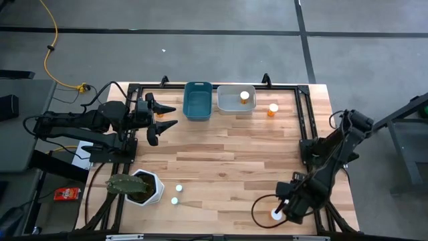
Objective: Pick and place medicine bottles into bin by pill shape (circle, oval)
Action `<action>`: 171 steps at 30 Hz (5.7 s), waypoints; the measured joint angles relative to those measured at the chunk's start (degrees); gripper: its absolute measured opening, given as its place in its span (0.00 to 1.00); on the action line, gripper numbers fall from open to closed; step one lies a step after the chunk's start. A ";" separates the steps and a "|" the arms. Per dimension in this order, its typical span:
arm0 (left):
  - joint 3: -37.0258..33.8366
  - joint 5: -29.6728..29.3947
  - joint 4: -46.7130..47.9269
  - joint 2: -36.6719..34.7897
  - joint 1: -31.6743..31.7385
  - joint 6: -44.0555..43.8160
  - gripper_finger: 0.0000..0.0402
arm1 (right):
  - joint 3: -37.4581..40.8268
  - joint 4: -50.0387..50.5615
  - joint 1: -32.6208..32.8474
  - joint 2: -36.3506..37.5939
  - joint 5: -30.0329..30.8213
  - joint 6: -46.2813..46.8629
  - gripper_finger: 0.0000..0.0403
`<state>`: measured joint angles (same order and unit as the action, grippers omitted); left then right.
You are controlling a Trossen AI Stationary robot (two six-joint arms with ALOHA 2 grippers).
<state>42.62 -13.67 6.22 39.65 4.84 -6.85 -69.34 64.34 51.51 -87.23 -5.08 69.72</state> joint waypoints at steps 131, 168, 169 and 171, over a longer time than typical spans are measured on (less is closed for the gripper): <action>0.01 3.89 -7.78 9.23 0.00 -0.47 0.58 | -25.66 -12.75 -83.06 -23.28 9.59 -59.07 0.46; 0.01 3.87 -7.72 9.23 0.00 -0.44 0.58 | -25.40 -12.75 -82.98 -24.23 7.95 -55.12 0.66; 0.01 3.88 -7.72 9.23 0.00 -0.46 0.58 | -25.40 -12.63 -82.84 -22.65 7.97 -56.19 0.66; 0.01 3.89 -7.66 9.23 0.00 -0.48 0.58 | -25.40 -12.04 -82.08 -19.40 8.16 -58.21 0.66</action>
<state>42.63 -9.78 -1.44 48.88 4.84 -7.33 -94.74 52.29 -30.57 -106.63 3.08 11.50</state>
